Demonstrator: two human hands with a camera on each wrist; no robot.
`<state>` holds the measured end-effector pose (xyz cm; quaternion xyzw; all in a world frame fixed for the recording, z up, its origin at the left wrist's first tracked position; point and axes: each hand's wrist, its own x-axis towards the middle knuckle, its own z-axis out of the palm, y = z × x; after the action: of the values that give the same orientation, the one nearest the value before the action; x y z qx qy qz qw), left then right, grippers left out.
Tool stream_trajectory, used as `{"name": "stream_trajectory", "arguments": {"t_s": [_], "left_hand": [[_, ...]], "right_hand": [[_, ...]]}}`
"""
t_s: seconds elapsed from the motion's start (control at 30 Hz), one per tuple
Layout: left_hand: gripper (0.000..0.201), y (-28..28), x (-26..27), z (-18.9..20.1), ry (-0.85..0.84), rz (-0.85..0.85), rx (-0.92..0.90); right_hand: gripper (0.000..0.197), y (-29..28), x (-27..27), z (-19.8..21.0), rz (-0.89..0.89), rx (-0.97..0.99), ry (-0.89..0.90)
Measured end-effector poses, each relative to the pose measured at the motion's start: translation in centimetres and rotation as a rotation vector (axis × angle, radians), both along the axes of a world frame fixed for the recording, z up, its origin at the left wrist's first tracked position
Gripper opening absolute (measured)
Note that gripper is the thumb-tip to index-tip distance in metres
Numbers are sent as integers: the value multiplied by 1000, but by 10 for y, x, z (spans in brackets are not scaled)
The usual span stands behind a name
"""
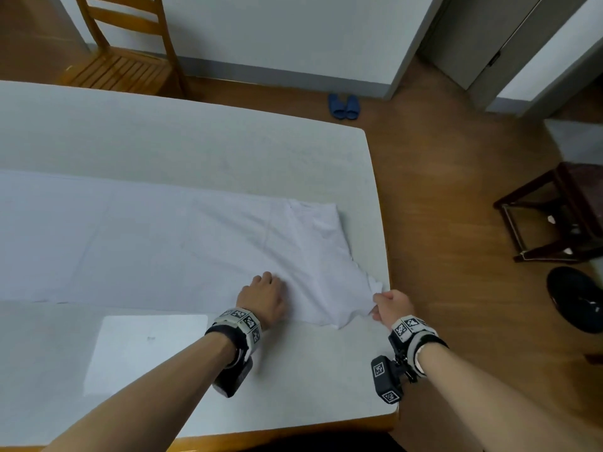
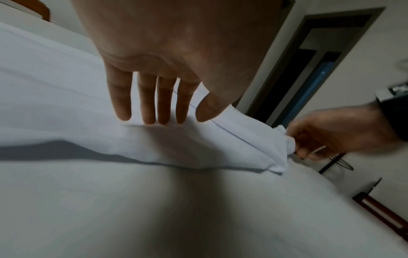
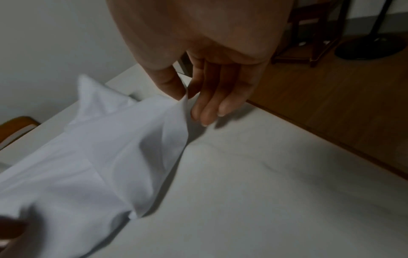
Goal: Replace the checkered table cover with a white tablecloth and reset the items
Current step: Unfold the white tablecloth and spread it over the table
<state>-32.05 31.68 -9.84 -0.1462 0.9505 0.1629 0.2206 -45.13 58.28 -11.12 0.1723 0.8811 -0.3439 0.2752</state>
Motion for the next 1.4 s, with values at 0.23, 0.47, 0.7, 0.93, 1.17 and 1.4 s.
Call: {"name": "stream_trajectory", "arguments": {"t_s": [0.23, 0.47, 0.7, 0.93, 1.17, 1.4], "left_hand": [[45, 94, -44, -17, 102, 30, -22], [38, 157, -72, -19, 199, 363, 79], [60, 190, -87, -26, 115, 152, 8], [62, 202, -83, -37, 116, 34, -37], [55, 190, -85, -29, 119, -16, -25], [56, 189, -100, -25, 139, 26, -3]], "right_hand": [[13, 42, -21, -18, 103, -141, 9], [12, 78, -36, -22, 413, -252, -89], [14, 110, -37, -29, 447, -257, -174], [36, 94, -66, -30, 244, -411, -46], [20, 58, -66, -26, 577, -180, 125], [12, 117, -55, -35, 384, -195, 64]]}}
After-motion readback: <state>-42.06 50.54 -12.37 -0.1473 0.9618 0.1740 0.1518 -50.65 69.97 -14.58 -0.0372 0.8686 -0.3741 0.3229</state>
